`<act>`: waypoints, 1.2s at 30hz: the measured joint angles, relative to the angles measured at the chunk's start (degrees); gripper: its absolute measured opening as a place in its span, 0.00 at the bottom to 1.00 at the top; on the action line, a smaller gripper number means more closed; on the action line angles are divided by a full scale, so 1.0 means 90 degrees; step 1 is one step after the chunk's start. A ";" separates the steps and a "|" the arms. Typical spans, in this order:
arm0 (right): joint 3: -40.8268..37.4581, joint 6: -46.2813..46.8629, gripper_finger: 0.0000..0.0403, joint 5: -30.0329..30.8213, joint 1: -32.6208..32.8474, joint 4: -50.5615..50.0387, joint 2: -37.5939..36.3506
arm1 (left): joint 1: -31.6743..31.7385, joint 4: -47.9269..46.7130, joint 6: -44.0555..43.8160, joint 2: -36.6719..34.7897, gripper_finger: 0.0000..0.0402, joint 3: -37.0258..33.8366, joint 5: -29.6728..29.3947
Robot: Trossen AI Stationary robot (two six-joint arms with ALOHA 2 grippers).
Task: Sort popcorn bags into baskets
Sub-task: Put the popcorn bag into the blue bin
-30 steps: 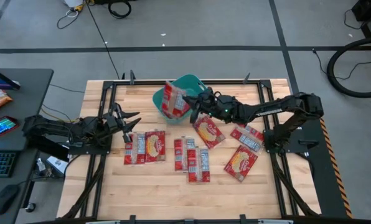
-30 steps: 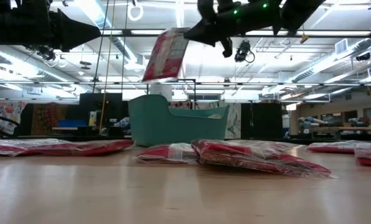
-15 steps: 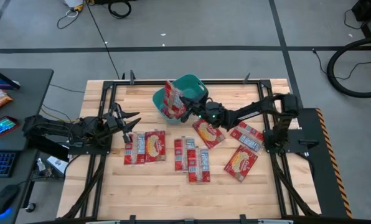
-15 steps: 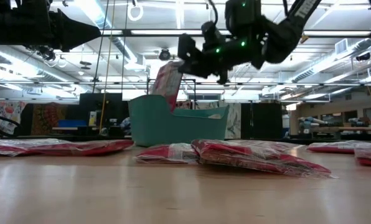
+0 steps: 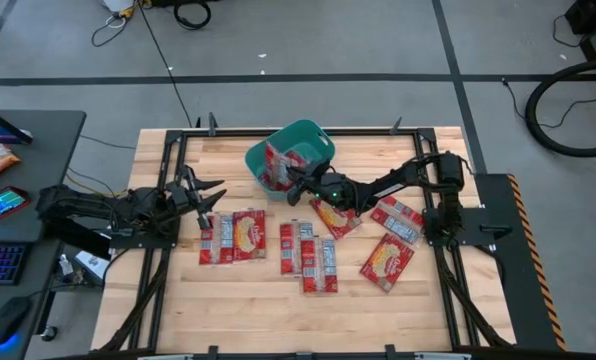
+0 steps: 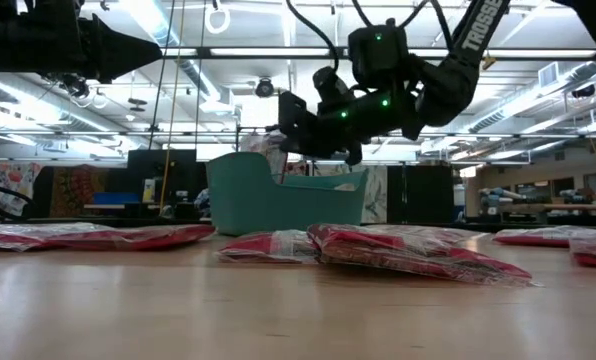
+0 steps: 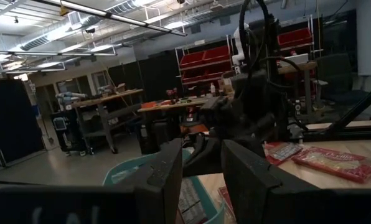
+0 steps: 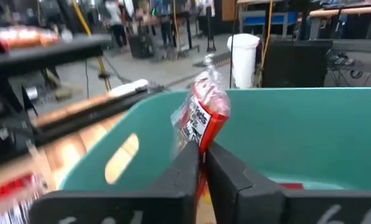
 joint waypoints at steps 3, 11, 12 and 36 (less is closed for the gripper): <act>0.0001 -0.0138 0.14 0.0033 0.0043 -0.0731 -0.0328 | 0.0000 -0.0034 0.0000 0.0000 0.30 0.0000 -0.0001; 0.0001 -0.0295 0.25 0.1067 0.0153 -0.2586 -0.1368 | -0.0002 -0.0039 0.0002 0.0000 0.30 0.0000 -0.0001; 0.0001 -0.0362 0.26 0.1185 0.0187 -0.2717 -0.1493 | -0.0001 -0.0039 0.0000 0.0000 0.30 0.0000 -0.0001; 0.0001 0.0534 0.26 -0.2155 0.0472 -0.5386 -0.2070 | -0.0002 -0.0128 0.0000 0.0000 0.30 0.0000 -0.0001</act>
